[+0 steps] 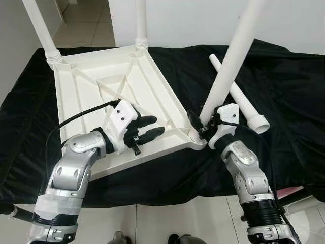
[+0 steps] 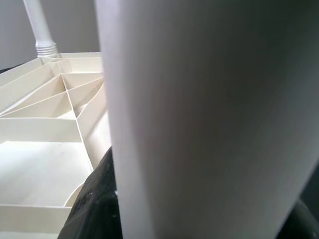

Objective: Building children table

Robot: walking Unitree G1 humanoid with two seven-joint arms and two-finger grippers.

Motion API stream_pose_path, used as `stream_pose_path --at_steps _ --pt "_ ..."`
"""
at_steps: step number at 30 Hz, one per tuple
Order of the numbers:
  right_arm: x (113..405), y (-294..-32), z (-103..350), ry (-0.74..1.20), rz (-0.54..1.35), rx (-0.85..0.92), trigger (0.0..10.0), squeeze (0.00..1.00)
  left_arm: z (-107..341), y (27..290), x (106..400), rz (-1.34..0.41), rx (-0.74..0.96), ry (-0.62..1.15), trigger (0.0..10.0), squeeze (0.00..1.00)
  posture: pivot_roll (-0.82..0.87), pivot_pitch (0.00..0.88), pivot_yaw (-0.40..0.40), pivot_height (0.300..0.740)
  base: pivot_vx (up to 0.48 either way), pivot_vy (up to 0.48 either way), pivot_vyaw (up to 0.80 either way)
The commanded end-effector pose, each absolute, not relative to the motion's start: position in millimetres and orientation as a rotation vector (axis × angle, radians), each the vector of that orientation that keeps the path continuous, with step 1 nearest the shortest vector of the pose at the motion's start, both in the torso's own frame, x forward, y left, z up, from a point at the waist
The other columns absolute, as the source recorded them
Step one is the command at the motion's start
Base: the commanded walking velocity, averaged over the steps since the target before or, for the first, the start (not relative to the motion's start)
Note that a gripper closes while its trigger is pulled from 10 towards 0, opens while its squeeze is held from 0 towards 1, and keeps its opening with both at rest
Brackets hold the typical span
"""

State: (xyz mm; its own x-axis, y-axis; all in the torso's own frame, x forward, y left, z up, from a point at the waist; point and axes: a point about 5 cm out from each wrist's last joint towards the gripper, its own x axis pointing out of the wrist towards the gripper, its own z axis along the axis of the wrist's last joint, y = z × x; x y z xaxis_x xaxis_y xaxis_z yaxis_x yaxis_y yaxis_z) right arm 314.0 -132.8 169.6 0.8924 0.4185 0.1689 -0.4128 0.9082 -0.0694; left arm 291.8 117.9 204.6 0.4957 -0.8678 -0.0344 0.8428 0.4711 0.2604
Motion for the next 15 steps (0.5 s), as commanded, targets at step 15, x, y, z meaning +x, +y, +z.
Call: stream_pose_path --at_steps 15 --pt "287 -124 135 -0.167 0.538 -0.143 10.0 0.00 207 124 297 -0.925 0.264 -0.115 10.0 0.00 -0.04 0.150 -0.009 0.740 0.000 0.000 0.00"
